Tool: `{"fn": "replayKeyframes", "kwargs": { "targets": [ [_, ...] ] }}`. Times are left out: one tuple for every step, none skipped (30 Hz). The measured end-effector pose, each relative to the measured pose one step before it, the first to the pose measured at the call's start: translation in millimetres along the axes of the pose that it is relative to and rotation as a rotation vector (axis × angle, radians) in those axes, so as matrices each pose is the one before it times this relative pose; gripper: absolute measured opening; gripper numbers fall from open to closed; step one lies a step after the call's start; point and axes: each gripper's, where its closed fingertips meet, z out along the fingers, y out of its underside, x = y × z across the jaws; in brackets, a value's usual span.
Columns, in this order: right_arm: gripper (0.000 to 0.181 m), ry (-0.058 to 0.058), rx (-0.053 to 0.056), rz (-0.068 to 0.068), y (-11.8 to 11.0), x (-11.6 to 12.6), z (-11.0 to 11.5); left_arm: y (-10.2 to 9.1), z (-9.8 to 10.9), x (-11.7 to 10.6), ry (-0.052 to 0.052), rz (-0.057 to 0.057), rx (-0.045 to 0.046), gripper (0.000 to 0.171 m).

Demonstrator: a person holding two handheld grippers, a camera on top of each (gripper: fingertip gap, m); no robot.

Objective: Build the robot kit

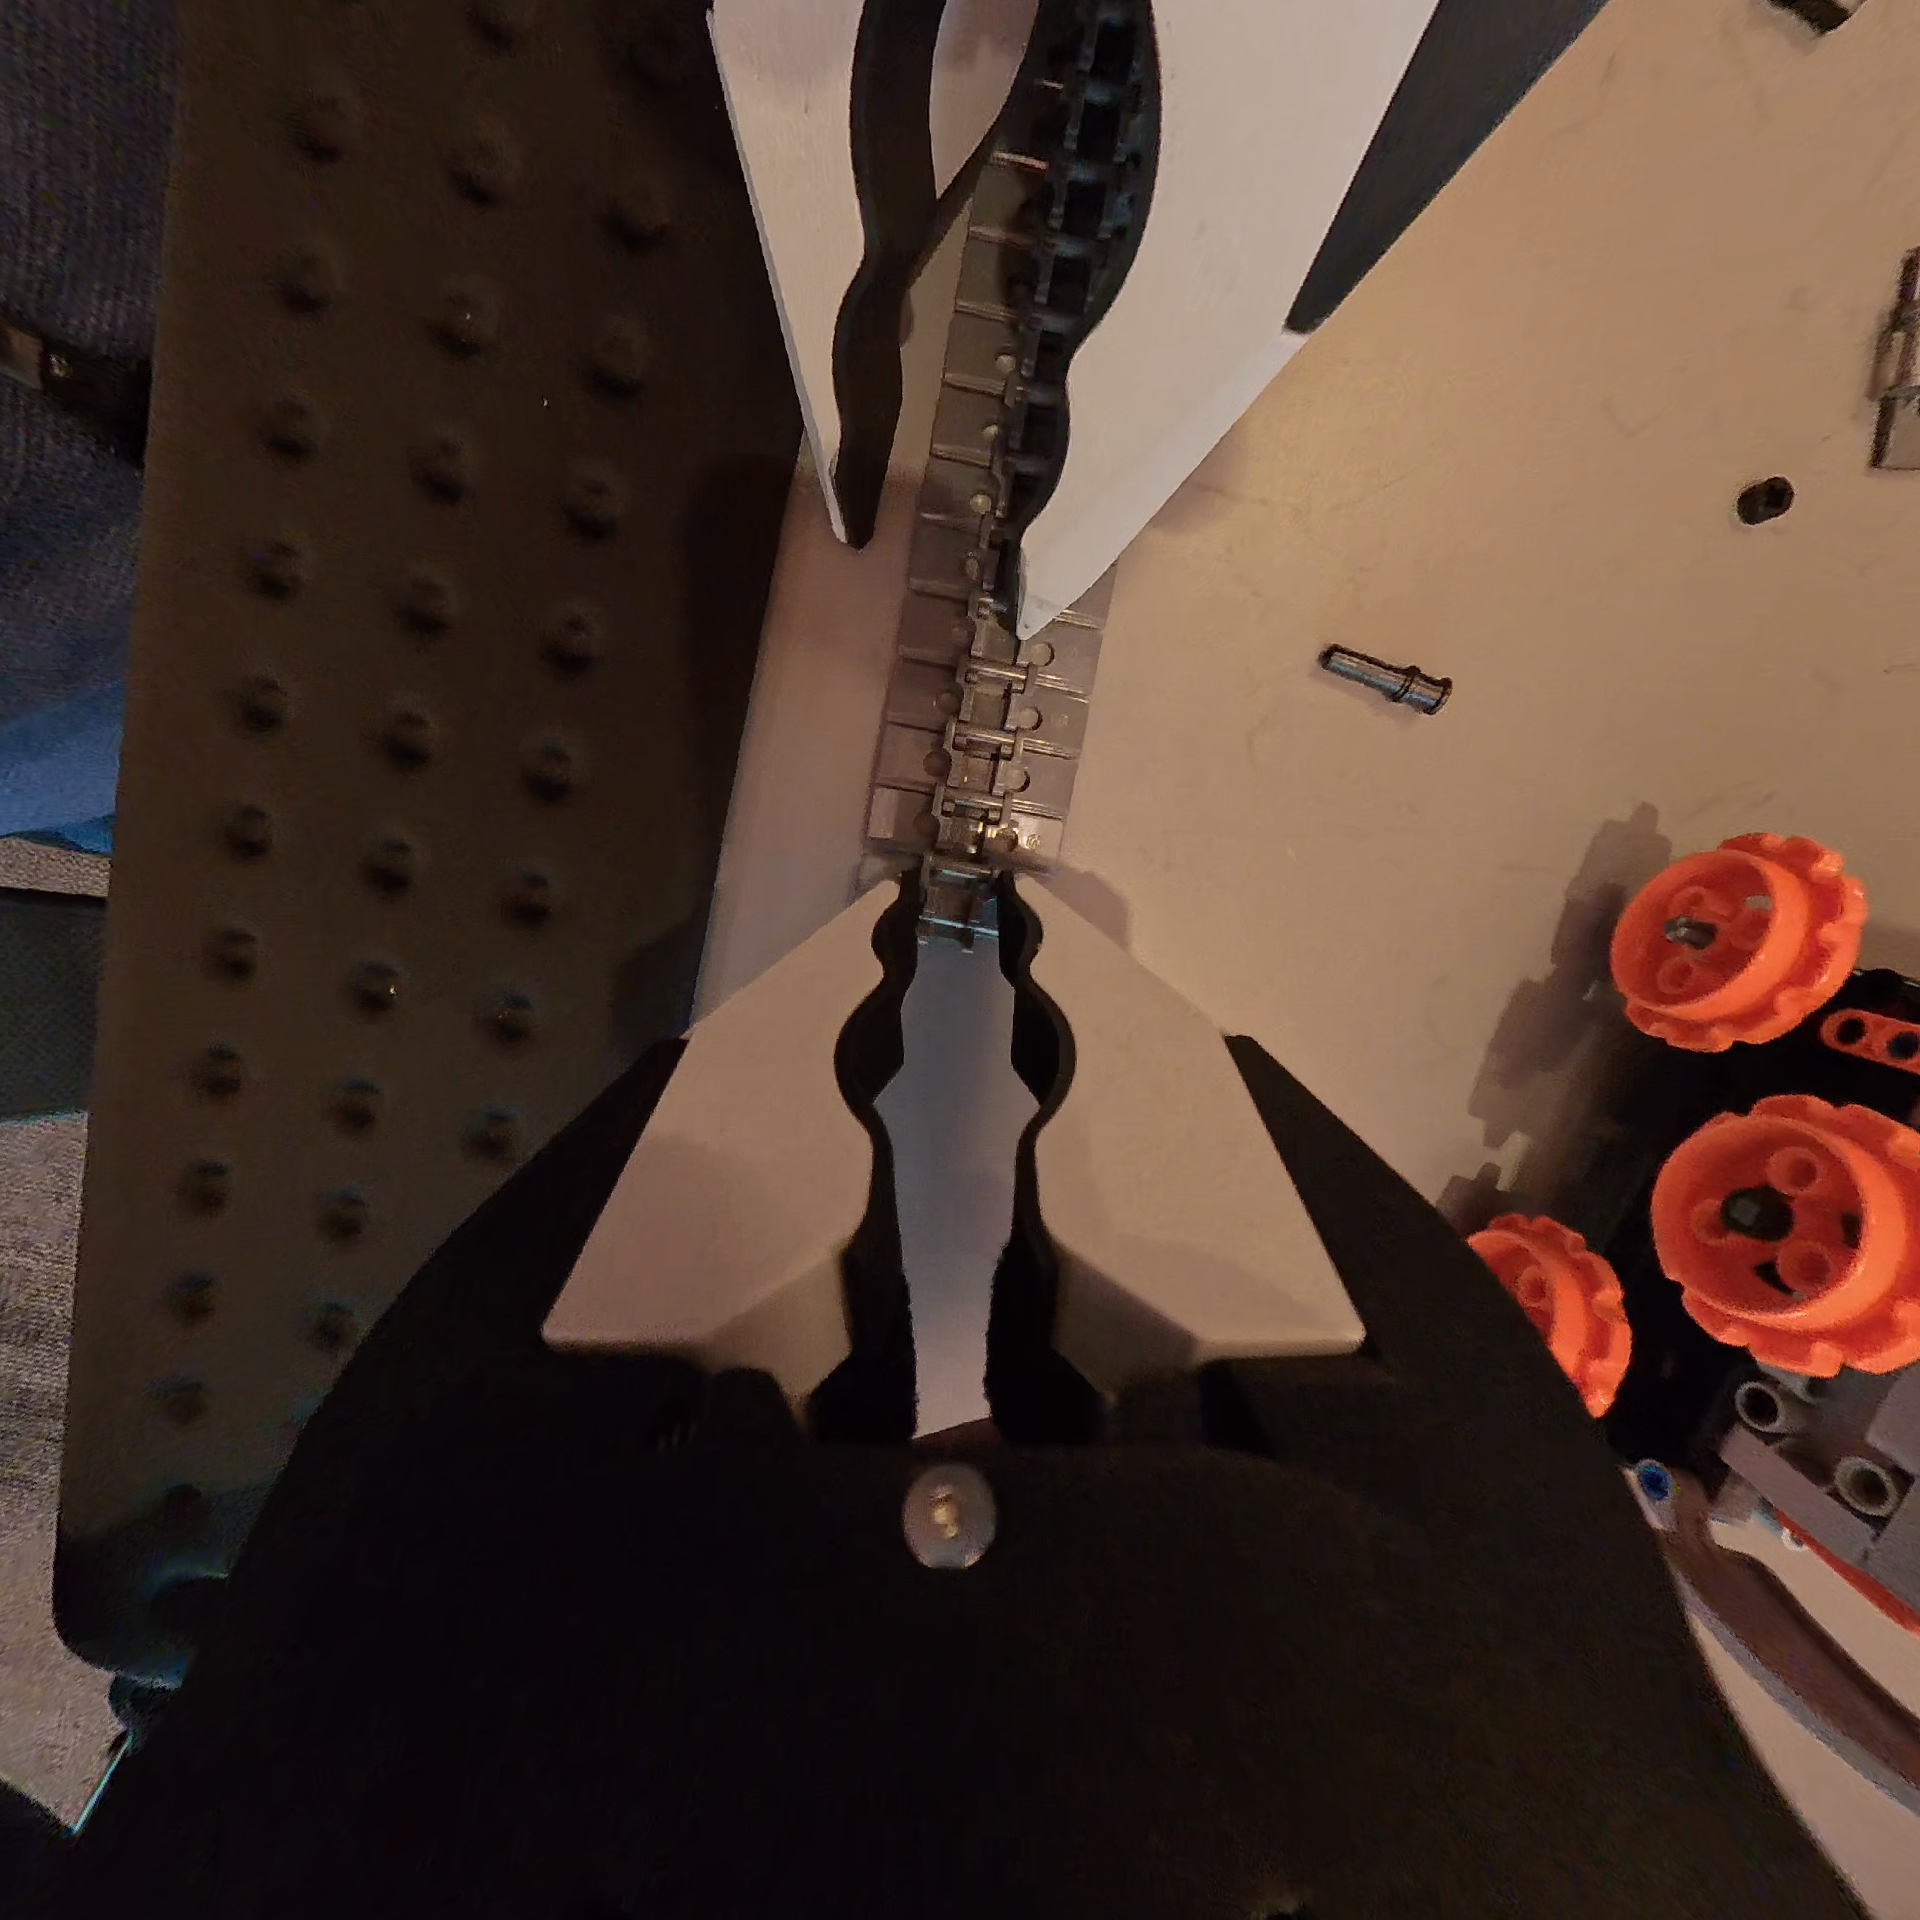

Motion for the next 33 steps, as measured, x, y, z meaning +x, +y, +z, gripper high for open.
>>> {"fn": "replayKeyframes", "kwargs": {
  "targets": [
    [0.013, -0.0058, -0.0050, -0.0056, -0.21, 0.23, 0.11, 0.02, 0.10, 0.02, -0.0003, 0.0004, -0.00017, 0.030],
    [0.012, -0.0130, -0.0028, -0.0039, -0.80, -0.84, 0.38, -0.16, 0.02, -0.13, 0.0001, -0.0012, 0.00034, 0.030],
    [0.013, -0.0110, -0.0071, -0.0050, -0.06, -0.73, 0.77, -0.16, 0.10, 0.14, 0.0009, -0.0012, 0.00071, 0.030],
    [0.013, -0.0067, -0.0070, -0.0036, 0.09, -0.06, 0.47, 0.04, -0.04, -0.02, -0.0004, 0.0014, -0.00026, 0.030],
    [0.013, -0.0073, -0.0047, 0.0008, 0.10, 0.02, 0.27, 0.07, 0.08, -0.12, -0.0005, 0.0009, -0.00010, 0.030],
    [0.013, -0.0042, -0.0104, 0.0059, 1.10, 0.56, 0.75, -0.08, -0.04, -0.11, 0.0000, -0.0006, 0.00021, 0.030],
    [0.013, 0.0019, -0.0075, 0.0036, 0.73, 0.73, 0.27, -0.08, 0.07, -0.07, 0.0002, -0.0006, 0.00059, 0.030],
    [0.014, 0.0108, -0.0050, -0.0024, 0.74, 0.99, -0.50, 0.10, 0.04, 0.03, -0.0003, 0.0001, 0.00007, 0.030],
    [0.015, 0.0143, -0.0038, 0.0009, 1.08, 0.95, -1.18, -0.03, 0.01, 0.06, 0.0002, 0.0007, -0.00024, 0.030],
    [0.016, 0.0196, 0.0098, 0.0043, -0.52, 1.30, -2.33, 0.22, -0.05, 0.05, -0.0010, 0.0015, -0.00115, 0.031],
    [0.015, 0.0209, 0.0286, 0.0046, -3.27, 1.01, -3.59, 0.39, -0.14, -0.45, -0.0040, 0.0026, -0.00238, 0.031],
    [0.011, 0.0064, 0.0334, 0.0055, -3.85, -1.44, -3.45, 0.24, -0.17, -0.29, -0.0024, 0.0013, -0.00089, 0.031],
    [0.005, 0.0144, 0.0251, 0.0025, -2.75, -0.09, -2.42, -0.11, -0.05, -0.22, -0.0010, -0.0002, 0.00079, 0.031],
    [0.000, 0.0316, 0.0183, 0.0057, -1.75, 2.99, -1.04, -0.38, -0.13, -0.50, -0.0029, -0.0003, 0.00197, 0.032],
    [0.000, 0.0152, 0.0102, 0.0110, -0.30, 1.10, 0.73, -0.46, -0.20, -0.22, -0.0007, -0.0014, 0.00255, 0.032],
    [0.000, 0.0059, 0.0007, 0.0023, 1.37, -0.62, 2.16, -0.90, -0.35, 0.68, 0.0050, -0.0029, 0.00572, 0.032],
    [0.000, 0.0127, -0.0044, -0.0022, 2.16, 0.58, 2.55, -0.80, -0.59, 0.28, 0.0038, -0.0062, 0.00585, 0.032],
    [0.000, -0.0032, -0.0031, 0.0064, 1.96, -1.13, 2.13, 0.42, -0.98, -0.26, 0.0006, -0.0066, -0.00128, 0.032],
    [0.000, -0.0113, 0.0029, 0.0077, 0.77, -1.92, 1.87, 0.57, -1.32, -0.48, -0.0010, -0.0043, -0.00272, 0.032],
    [0.000, -0.0006, 0.0006, 0.0045, 0.79, -0.23, 1.77, 0.65, -1.51, -1.29, -0.0064, -0.0019, -0.00287, 0.033],
    [0.000, 0.0010, 0.0031, 0.0033, -0.13, 0.12, 0.88, 1.54, -1.77, -1.53, -0.0087, -0.0009, -0.00843, 0.033],
    [0.000, -0.0021, 0.0024, 0.0017, -0.41, -0.49, 0.43, 2.30, -2.56, -0.51, -0.0023, -0.0035, -0.01122, 0.034],
    [0.000, -0.0002, -0.0021, 0.0025, -0.22, -0.07, 0.28, 2.16, -2.74, -0.38, 0.0013, -0.0075, -0.00876, 0.034],
    [0.000, 0.0003, -0.0056, 0.0028, -0.07, 0.11, 0.12, 2.62, -2.59, -1.09, -0.0023, -0.0093, -0.00965, 0.035],
    [0.000, -0.0030, -0.0071, 0.0024, -0.33, -0.26, 0.28, 3.88, -2.34, 0.14, 0.0054, -0.0102, -0.01563, 0.035],
    [0.000, -0.0058, -0.0088, 0.0060, -0.32, -0.16, 0.36, 5.21, -1.88, -0.22, 0.0028, -0.0091, -0.02187, 0.036],
    [0.000, -0.0058, -0.0165, 0.0050, 0.42, -0.10, 0.07, 5.90, -2.03, -1.69, -0.0074, -0.0064, -0.02295, 0.037],
    [0.000, -0.0021, -0.0198, -0.0040, 0.29, -0.05, 0.10, 6.41, -2.48, 1.27, 0.0124, -0.0115, -0.02303, 0.037],
    [0.000, -0.0020, -0.0191, -0.0024, -0.35, -0.06, 0.26, 6.28, -3.05, 1.17, 0.0117, -0.0103, -0.01798, 0.038],
    [0.000, -0.0050, -0.0243, 0.0036, 0.17, -0.08, 0.20, 4.49, -4.02, -2.44, -0.0094, -0.0084, -0.00593, 0.038],
    [0.000, -0.0032, -0.0264, -0.0034, 0.22, -0.10, 0.09, 4.43, -4.81, -1.36, 0.0026, -0.0199, -0.00494, 0.038],
    [0.000, -0.0056, -0.0220, -0.0052, -0.24, -0.02, 0.15, 5.13, -5.65, -1.69, -0.0008, -0.0183, -0.00698, 0.039],
    [0.000, -0.0118, -0.0161, 0.0028, -0.24, -0.17, 0.16, 5.17, -6.45, -5.35, -0.0232, -0.0111, -0.00466, 0.039]
  ]
}}
